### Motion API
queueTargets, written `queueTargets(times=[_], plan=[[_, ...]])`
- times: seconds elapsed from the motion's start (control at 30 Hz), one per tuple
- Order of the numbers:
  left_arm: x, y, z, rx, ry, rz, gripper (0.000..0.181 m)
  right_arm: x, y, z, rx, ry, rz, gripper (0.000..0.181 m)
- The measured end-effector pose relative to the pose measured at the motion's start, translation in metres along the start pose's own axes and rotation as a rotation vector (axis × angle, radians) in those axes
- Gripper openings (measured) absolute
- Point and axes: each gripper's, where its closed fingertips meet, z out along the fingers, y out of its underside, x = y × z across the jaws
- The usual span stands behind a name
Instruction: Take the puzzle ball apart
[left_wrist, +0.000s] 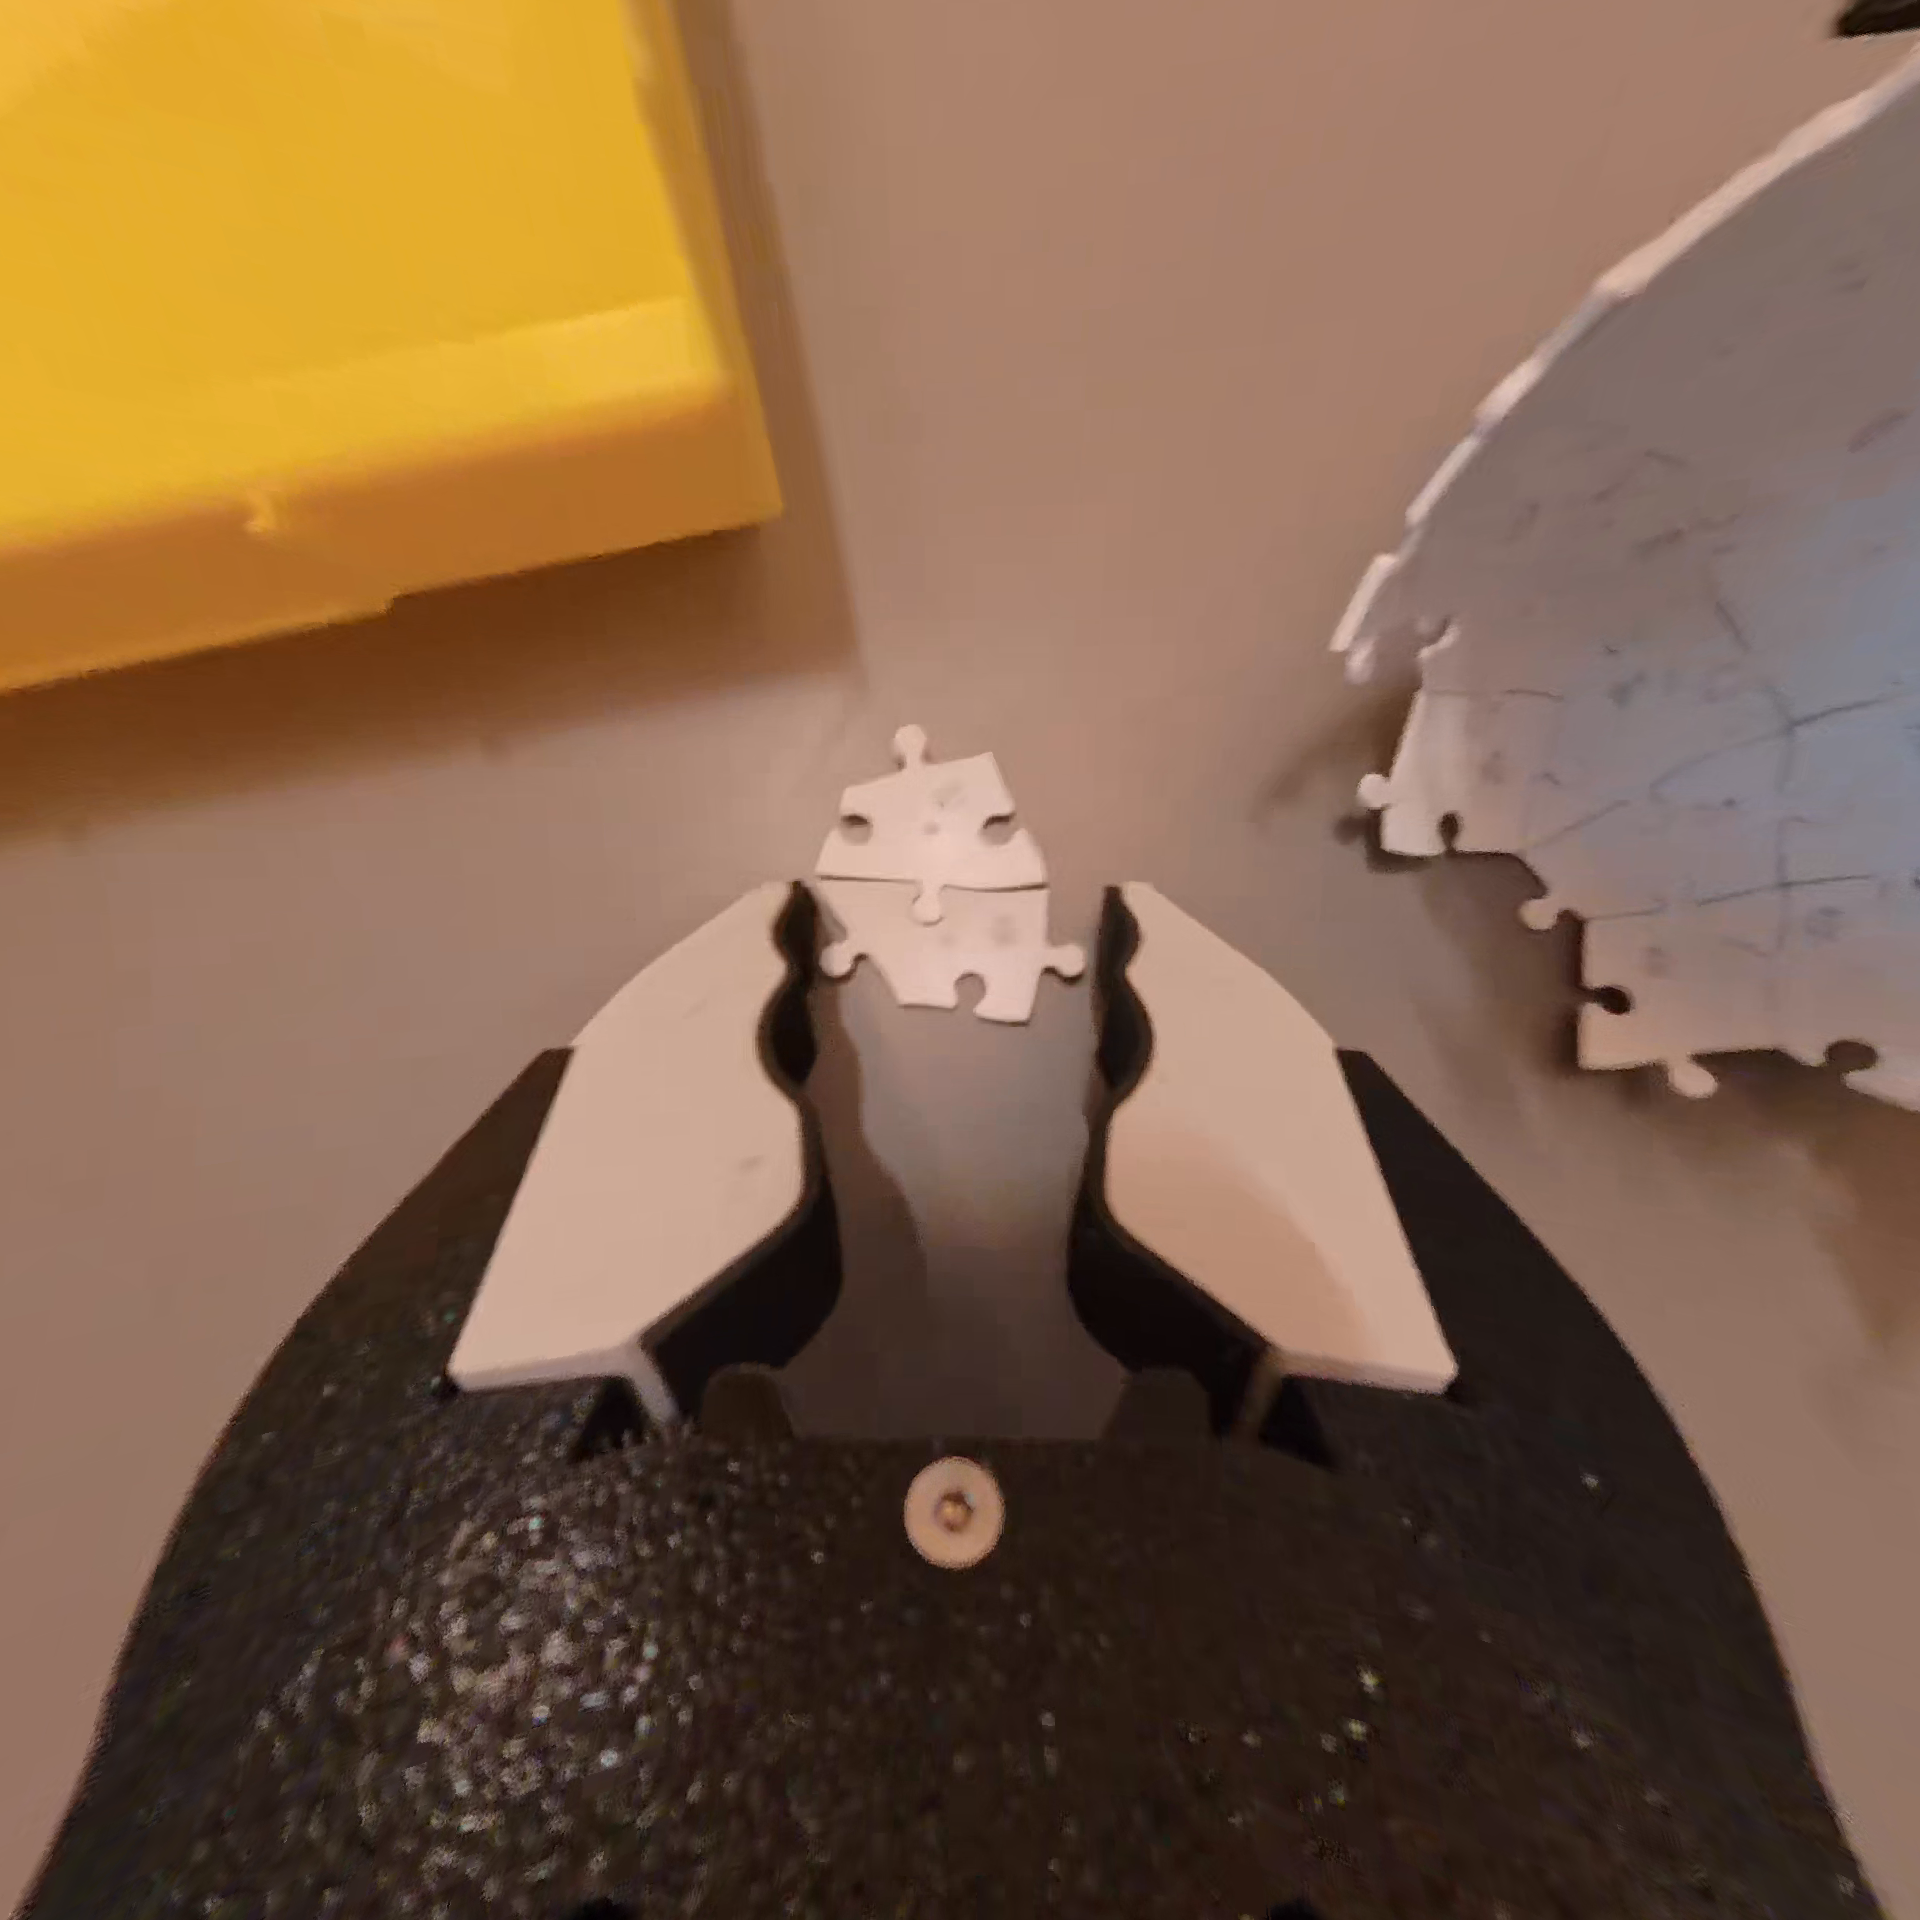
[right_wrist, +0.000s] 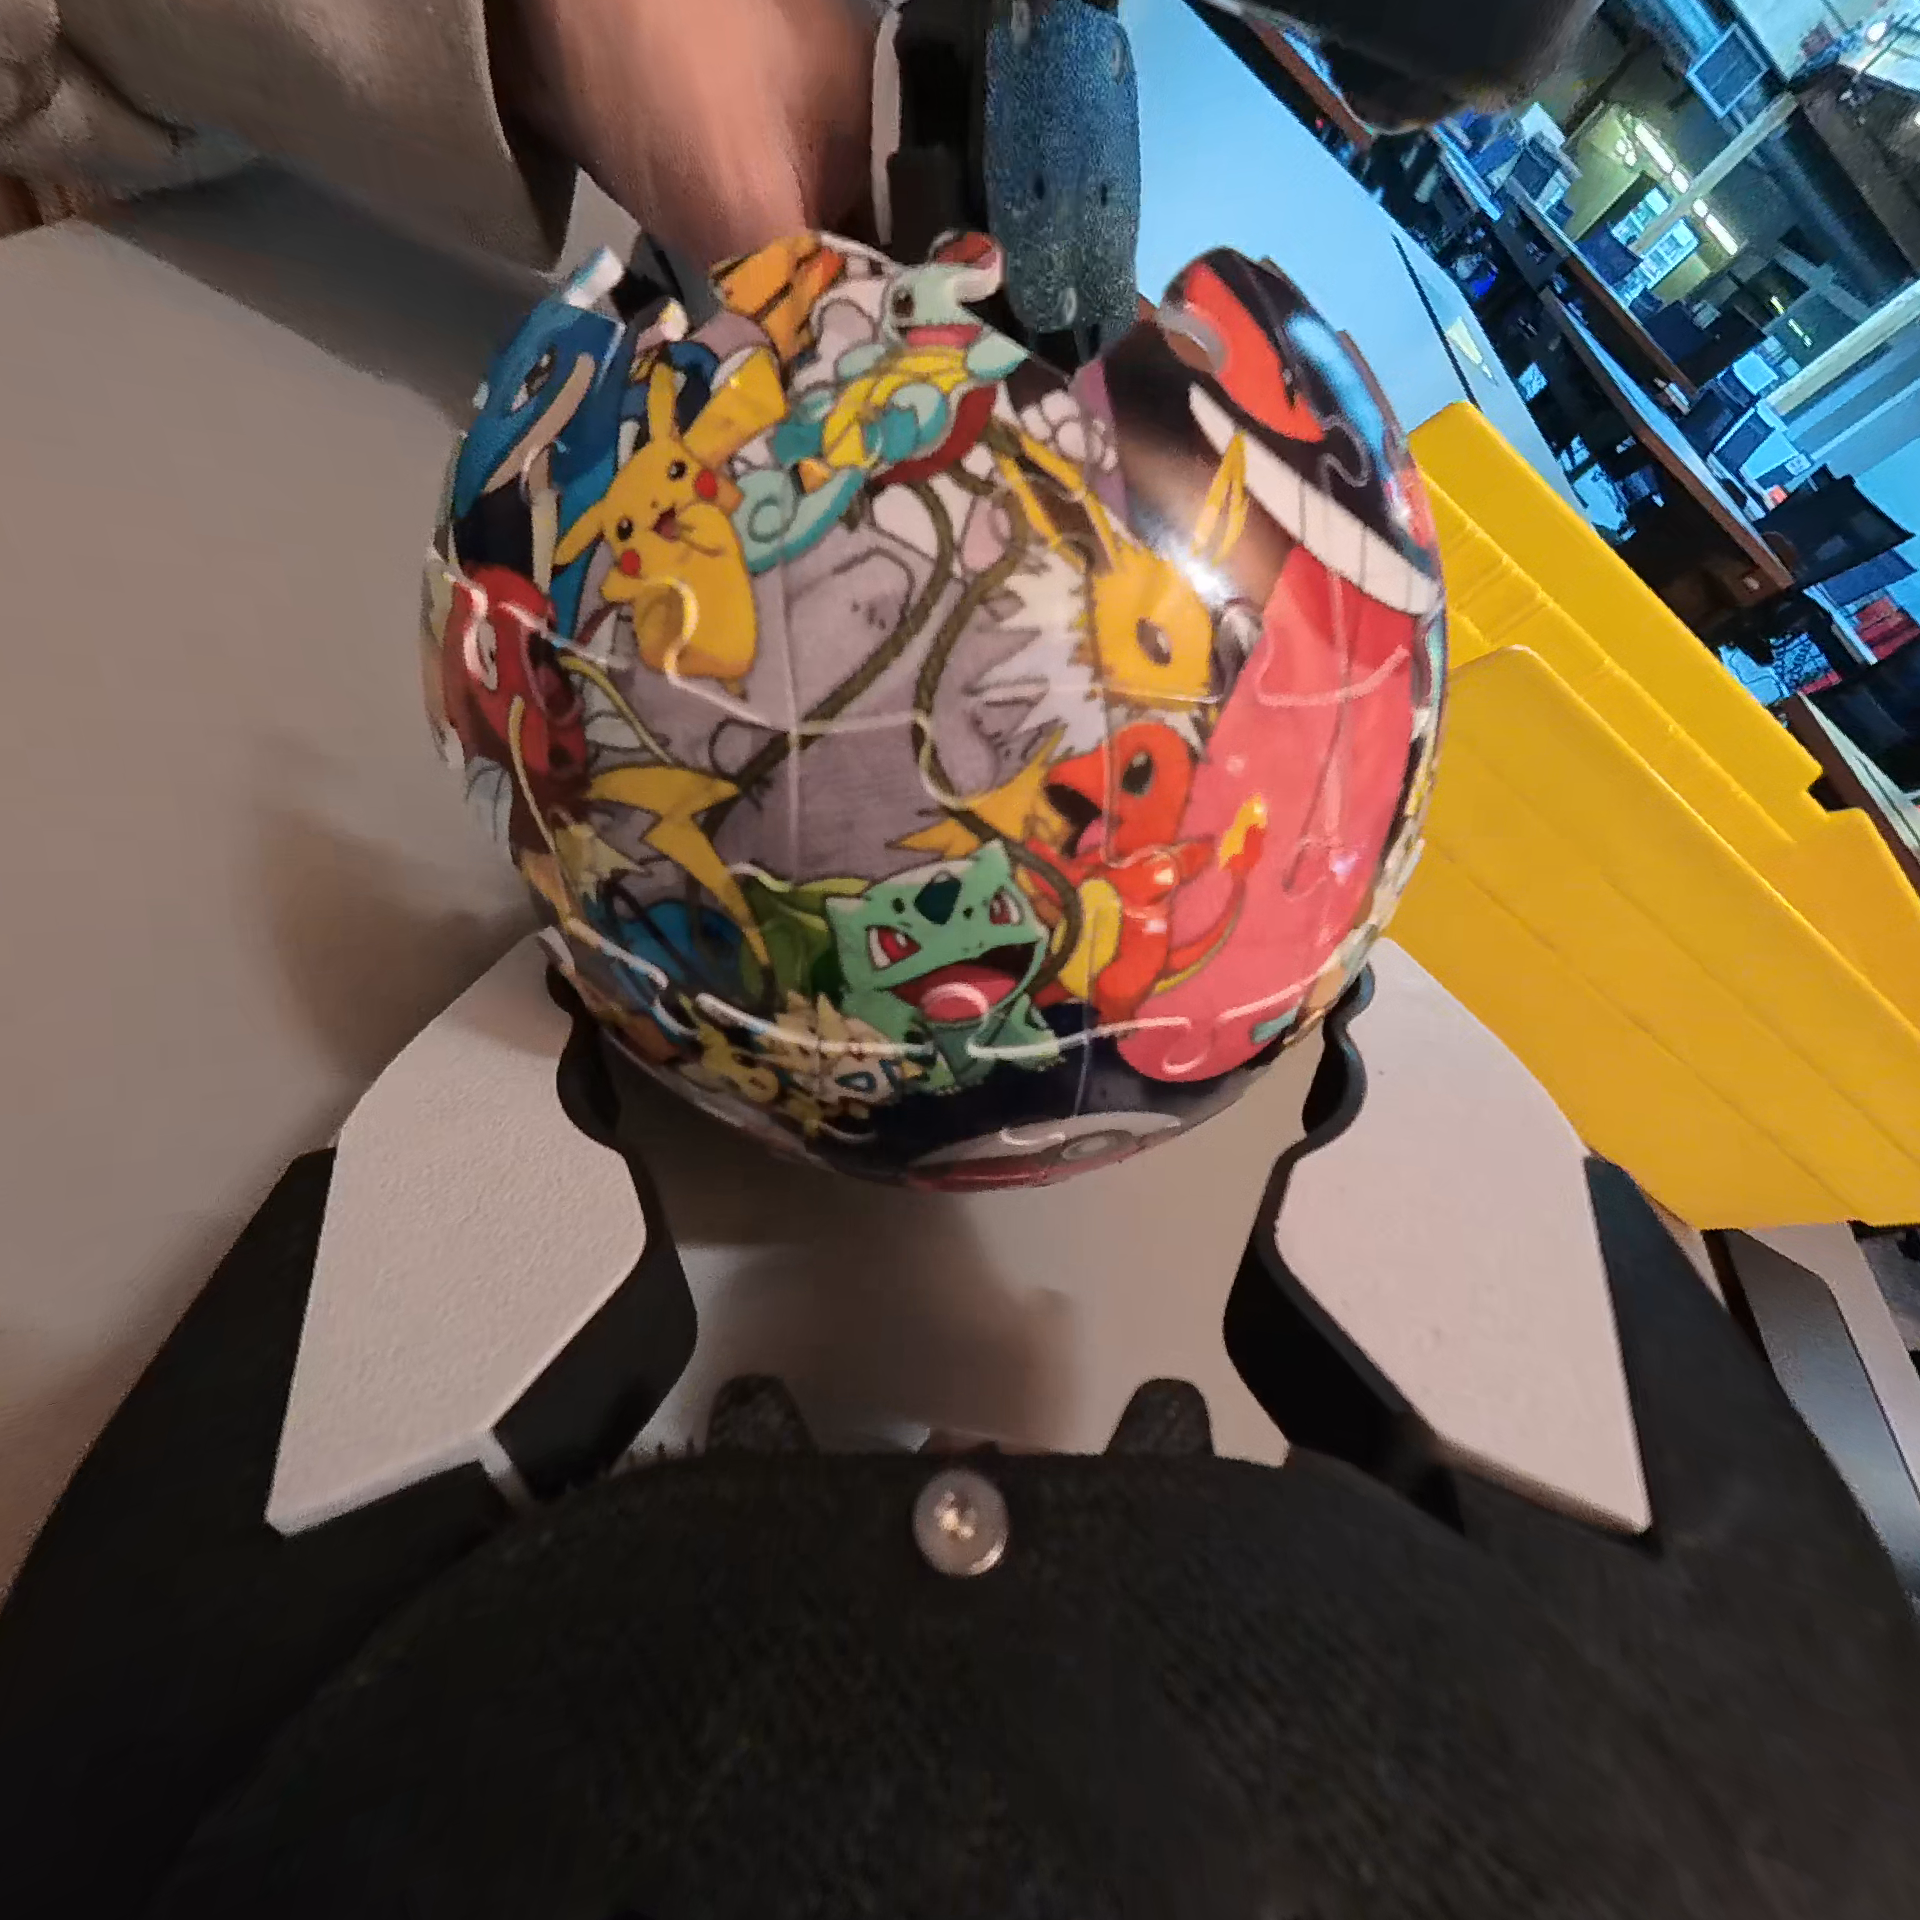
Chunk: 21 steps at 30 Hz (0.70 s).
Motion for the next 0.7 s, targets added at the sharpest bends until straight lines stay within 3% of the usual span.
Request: queueTargets(times=[0.03,0.1,0.27,0.7], plan=[[0.002,0.0,0.0,0.002,0.004,0.013,0.047,0.001,0.001,-0.001,-0.001,-0.001,-0.003,0.131],[0.007,0.0,0.0,0.0,0.029,0.026,0.039,0.0,0.001,-0.004,0.009,-0.008,-0.022,0.131],[0.019,0.006,-0.006,-0.02,0.11,0.105,0.04,-0.001,0.0,-0.009,0.044,-0.03,-0.029,0.131],[0.094,0.014,-0.02,0.108,0.387,0.542,0.038,-0.007,0.004,-0.007,-0.008,-0.107,-0.084,0.131]])
